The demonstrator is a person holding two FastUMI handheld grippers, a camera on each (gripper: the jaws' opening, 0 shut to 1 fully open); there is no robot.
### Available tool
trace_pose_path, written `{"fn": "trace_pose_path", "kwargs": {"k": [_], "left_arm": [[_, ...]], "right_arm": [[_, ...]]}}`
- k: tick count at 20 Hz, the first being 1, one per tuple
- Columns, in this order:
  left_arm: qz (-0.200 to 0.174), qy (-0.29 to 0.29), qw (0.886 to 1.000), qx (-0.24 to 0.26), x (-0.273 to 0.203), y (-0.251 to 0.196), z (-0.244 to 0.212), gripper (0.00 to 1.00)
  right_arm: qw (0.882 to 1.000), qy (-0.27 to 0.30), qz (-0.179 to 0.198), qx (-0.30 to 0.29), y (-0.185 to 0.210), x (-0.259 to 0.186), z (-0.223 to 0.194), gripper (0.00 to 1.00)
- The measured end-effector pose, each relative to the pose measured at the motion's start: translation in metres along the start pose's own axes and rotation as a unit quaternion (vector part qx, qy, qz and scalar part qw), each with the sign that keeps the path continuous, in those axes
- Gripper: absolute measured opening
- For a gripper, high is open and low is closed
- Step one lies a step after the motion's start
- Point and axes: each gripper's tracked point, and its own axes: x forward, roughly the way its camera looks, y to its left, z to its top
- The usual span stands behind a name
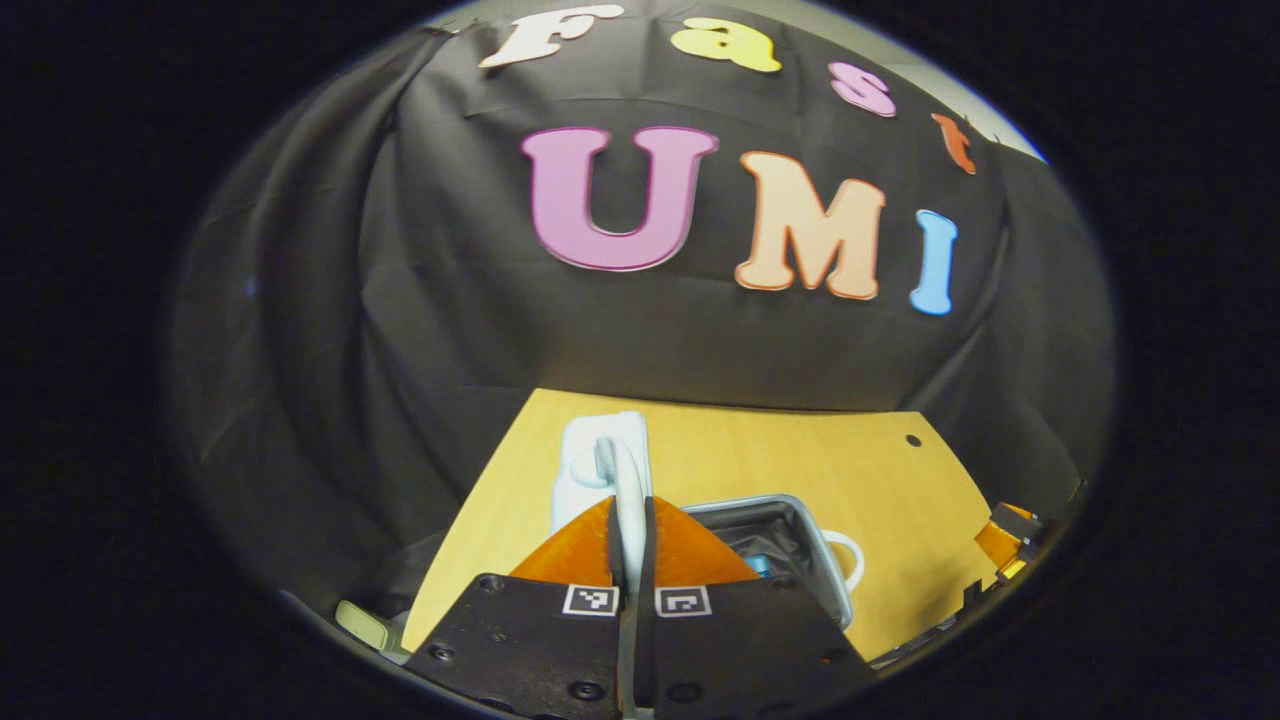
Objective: First open the suitcase, pack the skin care products into it, and then close the suitcase.
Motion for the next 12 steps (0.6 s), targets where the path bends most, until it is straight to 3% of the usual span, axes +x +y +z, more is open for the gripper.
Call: {"fn": "trace_pose_path", "kwargs": {"k": [9, 12], "left_arm": [[-0.116, 0.01, 0.993, -0.015, 0.025, -0.131, -0.007, 0.0], [-0.14, 0.027, 0.99, -0.02, 0.037, -0.165, -0.019, 0.0]], "right_arm": [[1.0, -0.009, -0.027, 0.006, -0.052, -0.024, 0.011, 0.96], [0.999, -0.012, -0.036, 0.005, -0.067, -0.032, 0.014, 0.96]]}}
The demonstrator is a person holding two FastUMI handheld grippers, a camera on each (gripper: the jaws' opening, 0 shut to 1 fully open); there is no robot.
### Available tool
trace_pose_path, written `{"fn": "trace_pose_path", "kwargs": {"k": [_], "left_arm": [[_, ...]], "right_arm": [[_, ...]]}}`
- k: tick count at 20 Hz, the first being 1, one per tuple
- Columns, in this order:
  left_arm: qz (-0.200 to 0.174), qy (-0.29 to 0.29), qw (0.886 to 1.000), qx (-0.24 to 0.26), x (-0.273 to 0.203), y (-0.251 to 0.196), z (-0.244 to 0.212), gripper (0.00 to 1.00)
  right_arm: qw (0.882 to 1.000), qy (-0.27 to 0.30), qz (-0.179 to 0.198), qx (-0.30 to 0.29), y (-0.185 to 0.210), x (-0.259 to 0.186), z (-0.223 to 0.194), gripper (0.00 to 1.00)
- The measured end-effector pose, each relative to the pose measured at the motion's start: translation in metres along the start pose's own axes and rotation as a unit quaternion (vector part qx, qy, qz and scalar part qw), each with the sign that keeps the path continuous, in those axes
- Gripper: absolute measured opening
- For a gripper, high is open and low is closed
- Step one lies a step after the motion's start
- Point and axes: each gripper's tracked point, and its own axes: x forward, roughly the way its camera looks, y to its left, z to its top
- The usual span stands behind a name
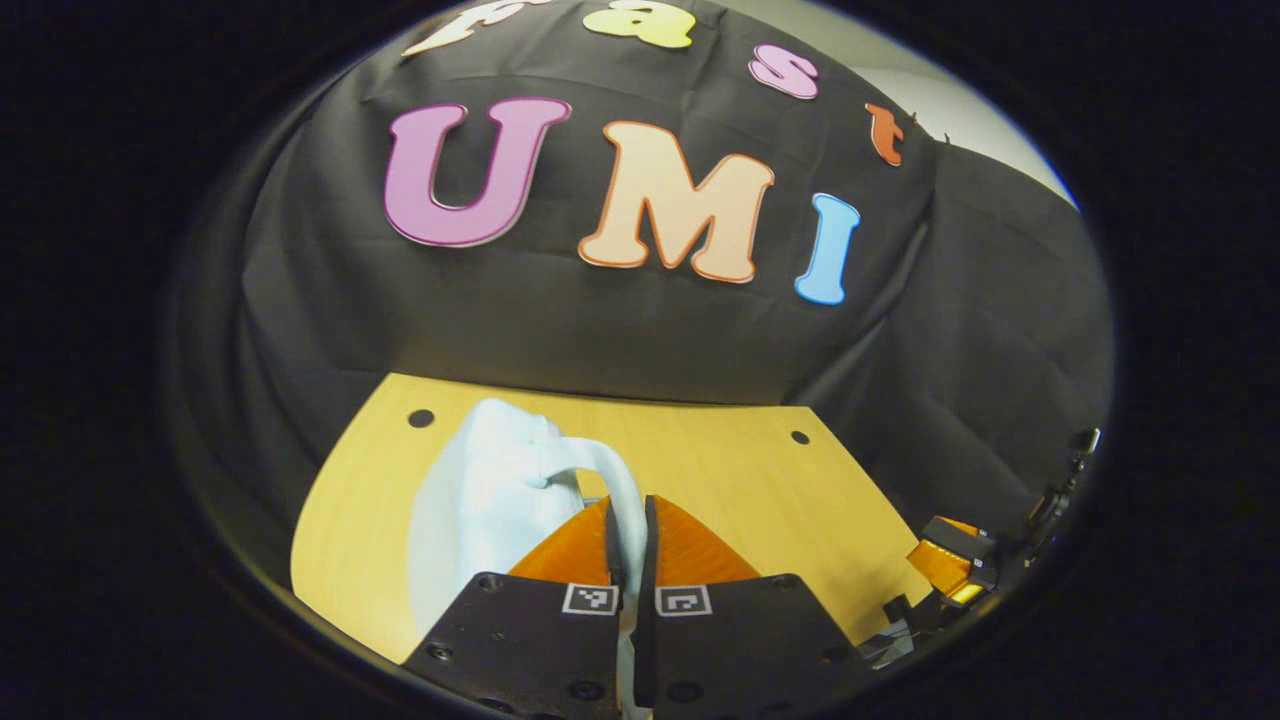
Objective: First open the suitcase, pack the skin care products into it, and then close the suitcase.
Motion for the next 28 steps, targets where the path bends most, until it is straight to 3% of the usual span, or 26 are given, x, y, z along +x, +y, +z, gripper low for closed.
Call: {"fn": "trace_pose_path", "kwargs": {"k": [9, 14, 16, 19, 22, 25, 28], "left_arm": [[-0.01, 0.07, 0.997, 0.021, 0.055, -0.055, -0.054, 0.01], [-0.007, 0.103, 0.995, 0.017, 0.076, -0.075, -0.086, 0.1], [-0.002, 0.084, 0.996, 0.012, 0.079, -0.085, -0.082, 0.26], [0.015, 0.034, 0.999, 0.023, 0.074, -0.102, -0.068, 0.66], [0.052, -0.06, 0.996, 0.045, 0.053, -0.117, -0.032, 0.77], [0.101, -0.157, 0.979, 0.078, 0.01, -0.126, 0.009, 0.95], [0.121, -0.208, 0.967, 0.085, -0.024, -0.134, 0.027, 0.95]], "right_arm": [[0.999, 0.002, -0.036, 0.001, -0.056, -0.02, 0.003, 0.96], [0.999, 0.0, -0.05, 0.001, -0.087, -0.03, 0.006, 0.96], [0.999, 0.0, -0.05, 0.0, -0.098, -0.032, 0.007, 0.96], [0.999, -0.004, -0.037, -0.002, -0.104, -0.032, 0.015, 0.96], [0.999, -0.032, -0.013, -0.007, -0.099, -0.03, 0.041, 0.96], [0.996, -0.083, 0.005, -0.022, -0.084, -0.029, 0.082, 0.96], [0.99, -0.139, 0.019, -0.032, -0.057, -0.033, 0.127, 0.97]]}}
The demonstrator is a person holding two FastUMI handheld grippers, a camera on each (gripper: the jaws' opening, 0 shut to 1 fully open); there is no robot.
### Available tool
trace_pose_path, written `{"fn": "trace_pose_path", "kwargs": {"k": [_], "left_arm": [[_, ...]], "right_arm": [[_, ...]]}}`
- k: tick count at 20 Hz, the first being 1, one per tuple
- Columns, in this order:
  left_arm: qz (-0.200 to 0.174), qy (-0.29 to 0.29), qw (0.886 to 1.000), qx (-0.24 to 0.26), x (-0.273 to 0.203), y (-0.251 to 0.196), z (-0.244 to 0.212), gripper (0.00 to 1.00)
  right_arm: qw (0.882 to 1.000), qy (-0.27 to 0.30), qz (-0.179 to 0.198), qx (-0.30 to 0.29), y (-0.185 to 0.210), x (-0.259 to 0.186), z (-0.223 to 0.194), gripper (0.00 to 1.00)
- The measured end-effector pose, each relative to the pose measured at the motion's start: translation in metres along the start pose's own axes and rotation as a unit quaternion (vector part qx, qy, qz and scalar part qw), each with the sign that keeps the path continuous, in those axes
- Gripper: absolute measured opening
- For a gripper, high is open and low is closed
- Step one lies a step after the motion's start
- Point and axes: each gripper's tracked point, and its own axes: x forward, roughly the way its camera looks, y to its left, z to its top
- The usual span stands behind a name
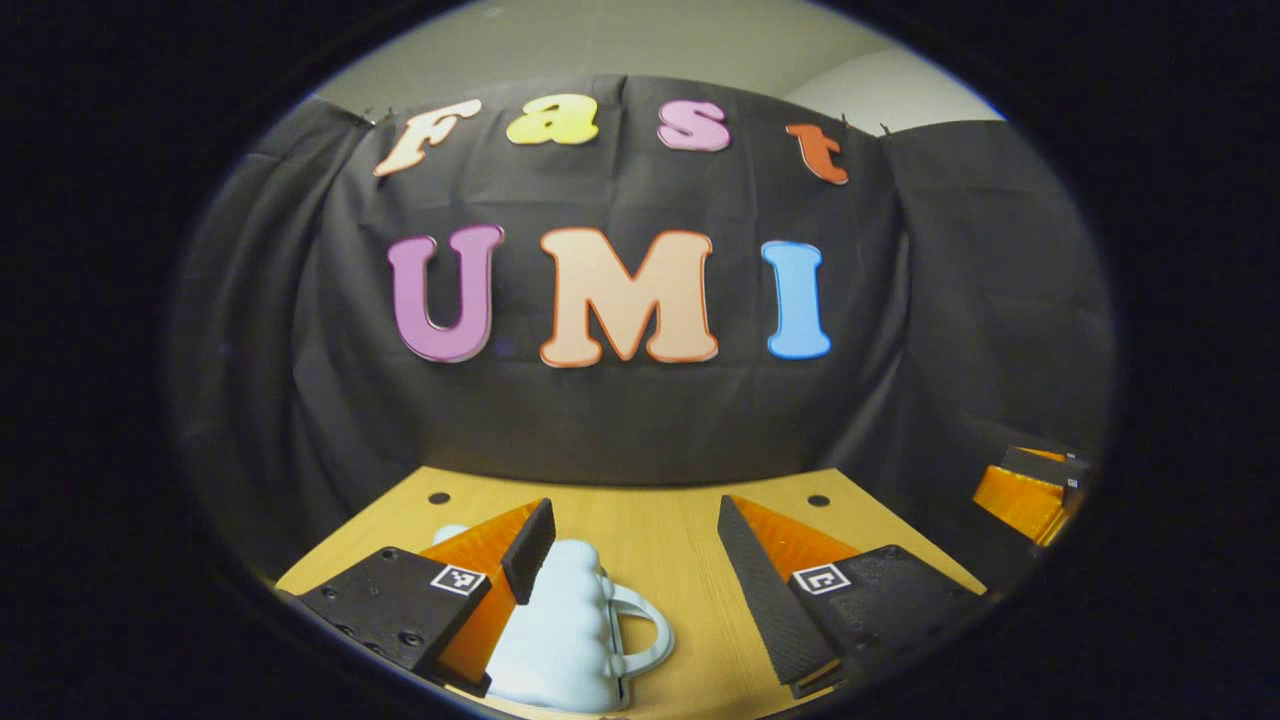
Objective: First open the suitcase, pack the skin care products into it, and then close the suitcase.
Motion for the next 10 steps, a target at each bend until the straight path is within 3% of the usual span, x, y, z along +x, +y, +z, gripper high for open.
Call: {"fn": "trace_pose_path", "kwargs": {"k": [6, 10], "left_arm": [[-0.004, -0.05, 0.999, -0.014, -0.022, 0.022, 0.042, 0.95], [-0.005, -0.051, 0.998, -0.021, -0.032, 0.041, 0.046, 0.94]], "right_arm": [[0.995, -0.097, 0.017, -0.025, 0.059, -0.003, 0.073, 0.97], [0.992, -0.122, 0.02, -0.031, 0.086, -0.012, 0.091, 0.97]]}}
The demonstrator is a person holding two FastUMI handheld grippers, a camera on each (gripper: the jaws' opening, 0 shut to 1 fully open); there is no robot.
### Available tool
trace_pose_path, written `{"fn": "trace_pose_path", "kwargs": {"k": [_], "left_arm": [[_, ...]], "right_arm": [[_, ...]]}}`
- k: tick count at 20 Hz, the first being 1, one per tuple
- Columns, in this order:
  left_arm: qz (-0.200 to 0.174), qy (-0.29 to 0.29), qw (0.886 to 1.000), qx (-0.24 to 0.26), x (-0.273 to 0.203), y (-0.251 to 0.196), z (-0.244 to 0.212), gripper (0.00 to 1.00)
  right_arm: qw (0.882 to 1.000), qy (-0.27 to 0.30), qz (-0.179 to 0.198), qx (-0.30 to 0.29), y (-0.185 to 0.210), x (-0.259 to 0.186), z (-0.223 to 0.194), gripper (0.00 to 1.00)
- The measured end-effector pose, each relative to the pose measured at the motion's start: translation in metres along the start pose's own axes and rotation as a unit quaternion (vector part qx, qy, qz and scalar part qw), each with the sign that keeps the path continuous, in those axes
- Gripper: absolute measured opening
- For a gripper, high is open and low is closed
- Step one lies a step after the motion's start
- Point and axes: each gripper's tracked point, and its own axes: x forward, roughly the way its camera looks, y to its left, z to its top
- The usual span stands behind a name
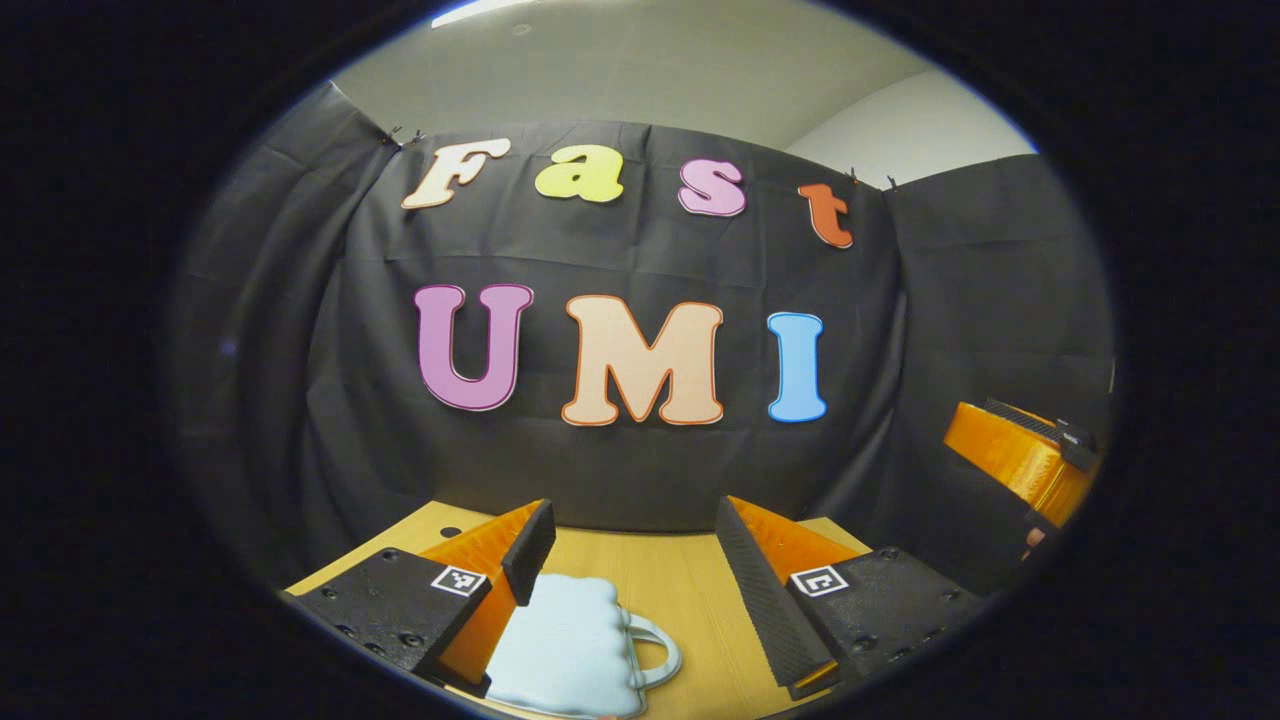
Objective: First open the suitcase, pack the skin care products into it, and then close the suitcase.
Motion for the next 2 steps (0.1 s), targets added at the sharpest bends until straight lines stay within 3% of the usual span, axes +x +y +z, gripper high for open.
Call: {"fn": "trace_pose_path", "kwargs": {"k": [2], "left_arm": [[0.003, -0.002, 1.0, 0.001, -0.0025, 0.002, -0.006, 0.94]], "right_arm": [[1.0, -0.004, 0.0, -0.002, 0.0084, -0.0024, 0.0047, 0.97]]}}
